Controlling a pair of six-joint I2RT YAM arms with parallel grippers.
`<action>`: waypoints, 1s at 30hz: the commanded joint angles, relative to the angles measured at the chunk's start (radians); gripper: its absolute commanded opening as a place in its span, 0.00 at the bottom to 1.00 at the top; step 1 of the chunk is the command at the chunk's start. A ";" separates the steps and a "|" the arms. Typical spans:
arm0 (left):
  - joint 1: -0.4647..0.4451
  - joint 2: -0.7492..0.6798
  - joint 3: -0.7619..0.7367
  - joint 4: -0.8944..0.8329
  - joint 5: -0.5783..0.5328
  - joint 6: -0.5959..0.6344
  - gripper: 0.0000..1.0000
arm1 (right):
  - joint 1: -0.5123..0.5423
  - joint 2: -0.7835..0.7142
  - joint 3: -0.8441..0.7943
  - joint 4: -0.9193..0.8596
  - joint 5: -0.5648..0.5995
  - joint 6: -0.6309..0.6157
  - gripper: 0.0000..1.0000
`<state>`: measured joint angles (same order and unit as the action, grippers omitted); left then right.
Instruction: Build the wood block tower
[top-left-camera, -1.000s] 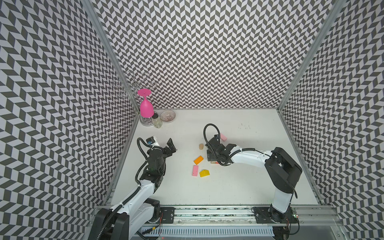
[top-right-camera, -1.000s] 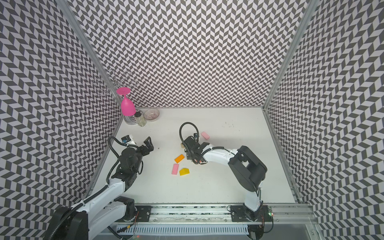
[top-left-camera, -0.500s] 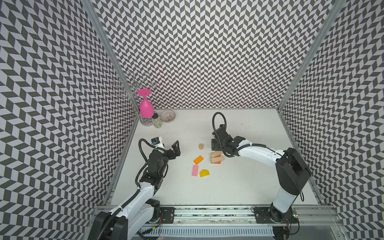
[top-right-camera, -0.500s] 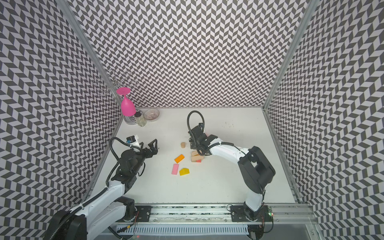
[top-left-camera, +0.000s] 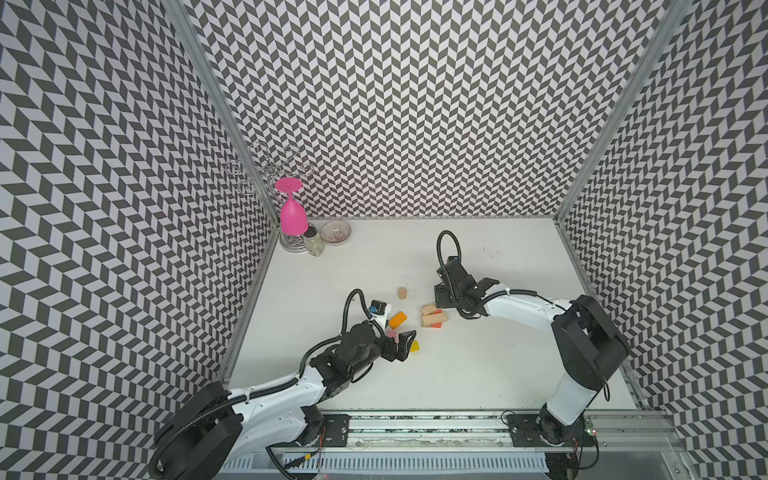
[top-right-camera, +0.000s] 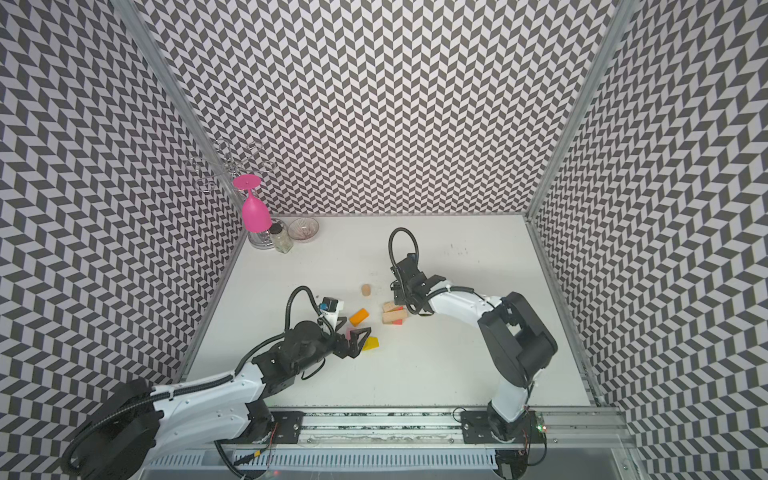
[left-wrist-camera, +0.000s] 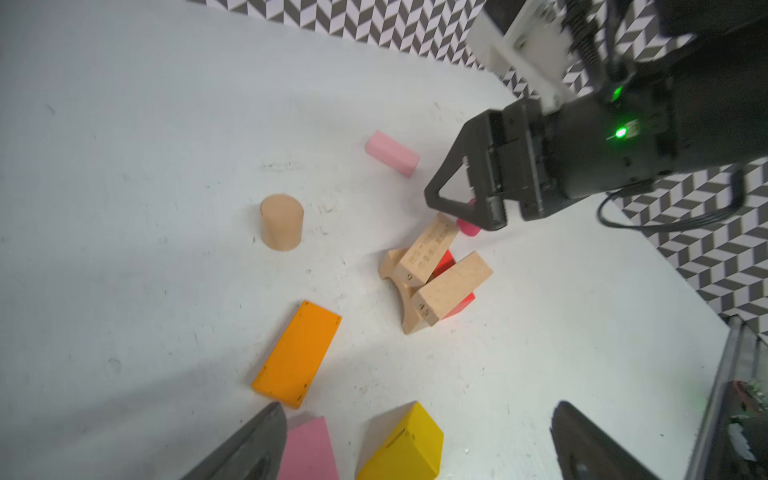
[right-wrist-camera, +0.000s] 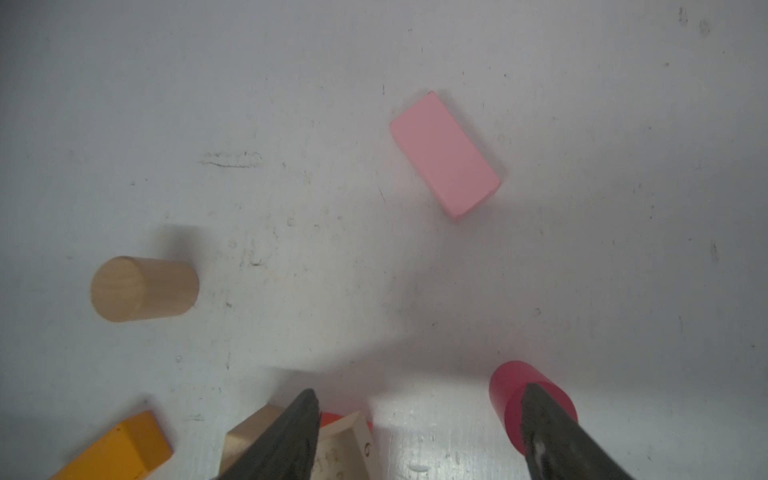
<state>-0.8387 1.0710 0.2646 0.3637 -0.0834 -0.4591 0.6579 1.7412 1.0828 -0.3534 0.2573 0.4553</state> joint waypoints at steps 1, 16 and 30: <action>-0.007 0.053 0.045 -0.003 -0.037 -0.019 1.00 | 0.002 -0.028 -0.010 0.062 -0.015 -0.011 0.75; -0.028 0.160 0.090 0.024 -0.012 -0.016 1.00 | 0.003 -0.072 -0.082 0.076 -0.017 0.017 0.73; -0.052 0.262 0.125 0.050 0.009 0.023 1.00 | 0.003 -0.307 -0.255 0.124 0.068 0.108 0.73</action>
<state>-0.8799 1.3075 0.3531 0.3820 -0.0837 -0.4561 0.6579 1.5005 0.8902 -0.2874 0.2867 0.5179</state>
